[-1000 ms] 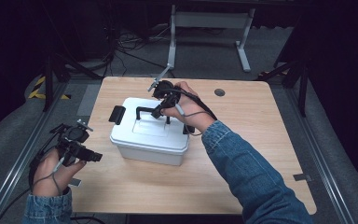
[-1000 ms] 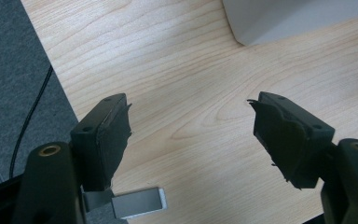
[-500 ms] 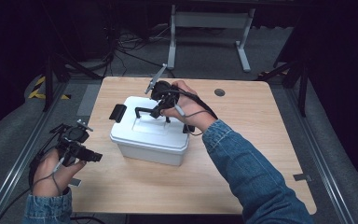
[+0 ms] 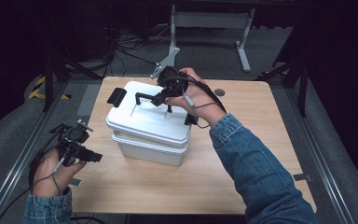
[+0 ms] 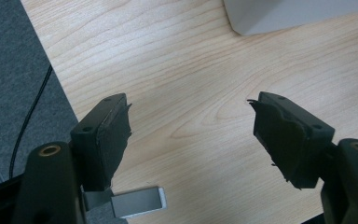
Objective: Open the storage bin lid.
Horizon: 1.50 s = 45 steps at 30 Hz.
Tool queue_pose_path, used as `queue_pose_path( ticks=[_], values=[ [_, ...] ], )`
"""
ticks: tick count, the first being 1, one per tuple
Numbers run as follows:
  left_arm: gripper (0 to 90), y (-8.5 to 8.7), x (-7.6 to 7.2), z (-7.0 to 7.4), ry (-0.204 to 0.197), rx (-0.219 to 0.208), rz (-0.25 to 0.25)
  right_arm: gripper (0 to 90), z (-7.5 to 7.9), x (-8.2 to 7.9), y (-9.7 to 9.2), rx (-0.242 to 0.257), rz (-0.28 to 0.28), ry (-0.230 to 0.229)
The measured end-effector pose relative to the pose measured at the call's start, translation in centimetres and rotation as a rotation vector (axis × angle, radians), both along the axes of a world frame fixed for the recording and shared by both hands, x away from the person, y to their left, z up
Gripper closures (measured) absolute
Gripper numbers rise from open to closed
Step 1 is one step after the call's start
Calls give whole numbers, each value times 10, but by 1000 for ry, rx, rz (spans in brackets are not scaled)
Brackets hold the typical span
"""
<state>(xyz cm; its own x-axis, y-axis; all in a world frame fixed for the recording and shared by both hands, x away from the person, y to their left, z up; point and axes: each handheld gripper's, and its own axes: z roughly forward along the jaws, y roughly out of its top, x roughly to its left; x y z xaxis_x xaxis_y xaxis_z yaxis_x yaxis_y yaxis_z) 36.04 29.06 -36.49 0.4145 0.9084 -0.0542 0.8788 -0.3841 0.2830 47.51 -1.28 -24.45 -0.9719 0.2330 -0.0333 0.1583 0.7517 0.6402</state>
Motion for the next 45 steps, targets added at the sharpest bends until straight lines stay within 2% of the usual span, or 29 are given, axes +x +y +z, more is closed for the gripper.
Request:
queue_pose_path(
  ticks=[14,19,27,28,30,45],
  values=[
    [276,2,0,-1,3,-4,0,843,16,-10,-19,22,-2,-27],
    [276,1,0,-1,2,0,1,843,24,-16,-37,22,-14,-45],
    [276,0,0,-1,2,1,1,843,27,-22,-61,20,-37,-55],
    [276,0,0,-1,-2,1,6,843,27,-23,-70,23,-47,-58],
    [276,1,0,-1,-2,-1,5,843,28,-24,-73,24,-51,-58],
    [276,-1,1,-1,3,-4,8,843,25,-27,-137,45,-144,-48]
  ],
)
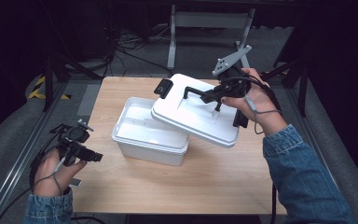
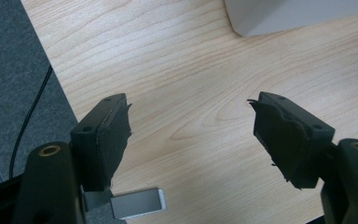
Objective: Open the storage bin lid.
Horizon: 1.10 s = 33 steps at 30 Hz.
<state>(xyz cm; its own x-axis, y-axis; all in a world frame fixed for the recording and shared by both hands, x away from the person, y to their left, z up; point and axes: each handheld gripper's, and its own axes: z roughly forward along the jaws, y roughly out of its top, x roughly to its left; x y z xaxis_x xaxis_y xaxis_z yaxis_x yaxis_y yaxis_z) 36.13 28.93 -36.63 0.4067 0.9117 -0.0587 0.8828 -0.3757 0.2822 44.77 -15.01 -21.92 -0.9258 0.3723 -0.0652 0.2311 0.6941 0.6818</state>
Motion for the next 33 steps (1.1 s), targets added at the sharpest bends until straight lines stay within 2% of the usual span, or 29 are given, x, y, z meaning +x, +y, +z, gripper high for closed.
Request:
queue_pose_path(
  ticks=[10,19,28,33],
  values=[
    [275,-1,1,0,3,2,-3,843,-4,-1,-34,23,-60,34],
    [275,-1,0,0,5,-1,1,842,-8,0,-64,19,-130,45],
    [274,-2,1,-1,7,2,1,843,-19,6,-90,4,-196,68],
    [274,-1,1,-1,5,2,1,842,-31,12,-103,-5,-235,83]
  ],
)
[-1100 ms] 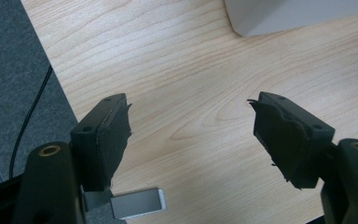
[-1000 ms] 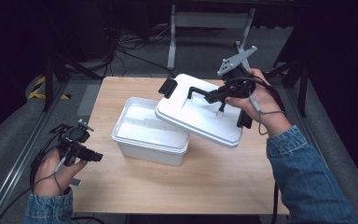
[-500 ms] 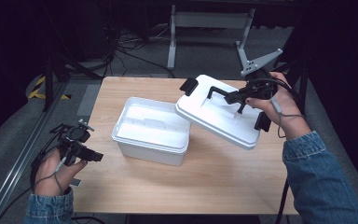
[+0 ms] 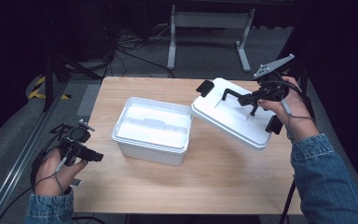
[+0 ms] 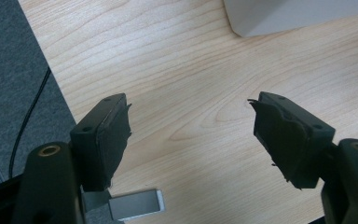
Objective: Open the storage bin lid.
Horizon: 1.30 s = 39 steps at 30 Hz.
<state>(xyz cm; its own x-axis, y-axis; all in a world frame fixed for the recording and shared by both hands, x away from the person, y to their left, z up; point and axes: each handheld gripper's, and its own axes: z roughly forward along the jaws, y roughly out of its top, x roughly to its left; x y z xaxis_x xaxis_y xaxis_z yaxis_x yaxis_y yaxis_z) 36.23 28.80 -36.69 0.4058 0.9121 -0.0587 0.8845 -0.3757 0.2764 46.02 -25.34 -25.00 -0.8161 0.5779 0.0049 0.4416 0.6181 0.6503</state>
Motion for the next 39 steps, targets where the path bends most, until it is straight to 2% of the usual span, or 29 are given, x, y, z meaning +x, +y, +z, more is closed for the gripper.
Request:
queue_pose_path(
  ticks=[8,9,10,11,12,15,20,23,25,30,34,39],
  values=[
    [274,0,0,-1,-1,0,2,842,-28,13,-16,-27,-48,30],
    [274,-1,0,-1,2,-1,5,842,-28,13,-16,-27,-48,30],
    [274,0,0,-1,0,1,2,842,-37,17,-20,-36,-57,36],
    [274,0,1,-2,0,1,1,842,-37,17,-20,-36,-57,36],
    [274,0,1,-2,0,0,2,842,-45,19,-22,-48,-66,41],
    [274,0,1,-2,2,-2,5,842,-57,21,-25,-57,-75,49],
    [274,0,2,-3,7,-2,2,841,-76,25,-30,-44,-95,73],
    [274,-1,2,-3,7,2,2,841,-82,27,-31,-39,-104,81],
    [274,-1,3,-3,3,2,1,841,-94,30,-32,-35,-115,95],
    [274,-1,4,-3,11,1,-3,841,-106,33,-34,-35,-126,101],
    [274,-3,6,-4,9,-2,-3,840,-118,35,-36,-28,-122,81],
    [274,-2,6,-5,11,6,-5,840,-130,37,-39,-30,-130,92]
  ],
)
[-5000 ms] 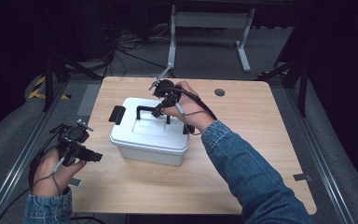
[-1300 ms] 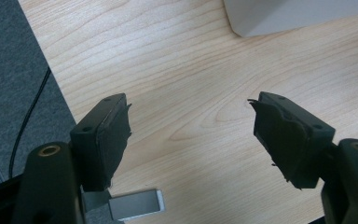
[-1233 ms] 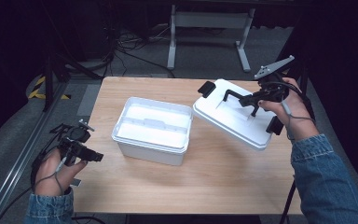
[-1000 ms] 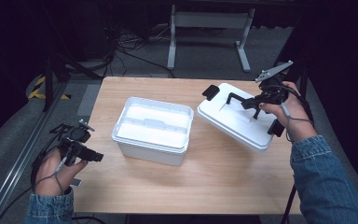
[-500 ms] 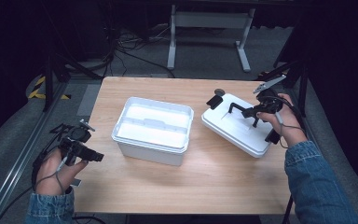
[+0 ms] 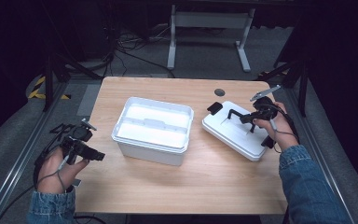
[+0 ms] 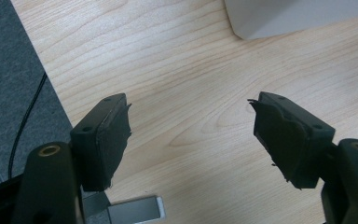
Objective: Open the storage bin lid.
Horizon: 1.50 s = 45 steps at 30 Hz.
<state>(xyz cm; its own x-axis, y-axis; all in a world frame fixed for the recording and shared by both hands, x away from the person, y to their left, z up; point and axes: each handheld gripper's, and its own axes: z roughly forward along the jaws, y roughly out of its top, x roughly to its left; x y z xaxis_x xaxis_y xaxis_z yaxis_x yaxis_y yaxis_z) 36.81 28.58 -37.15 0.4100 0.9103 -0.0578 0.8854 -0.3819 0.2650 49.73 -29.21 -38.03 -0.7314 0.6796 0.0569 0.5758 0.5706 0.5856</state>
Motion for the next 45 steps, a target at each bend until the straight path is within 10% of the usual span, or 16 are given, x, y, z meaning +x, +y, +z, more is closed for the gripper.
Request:
queue_pose_path(
  ticks=[33,45],
  values=[
    [275,-2,0,1,-4,1,-15,802,-35,-2,-10,53,-65,30],
    [275,-4,0,1,-2,-4,-19,587,-17,-8,-12,79,-131,-85]
  ],
)
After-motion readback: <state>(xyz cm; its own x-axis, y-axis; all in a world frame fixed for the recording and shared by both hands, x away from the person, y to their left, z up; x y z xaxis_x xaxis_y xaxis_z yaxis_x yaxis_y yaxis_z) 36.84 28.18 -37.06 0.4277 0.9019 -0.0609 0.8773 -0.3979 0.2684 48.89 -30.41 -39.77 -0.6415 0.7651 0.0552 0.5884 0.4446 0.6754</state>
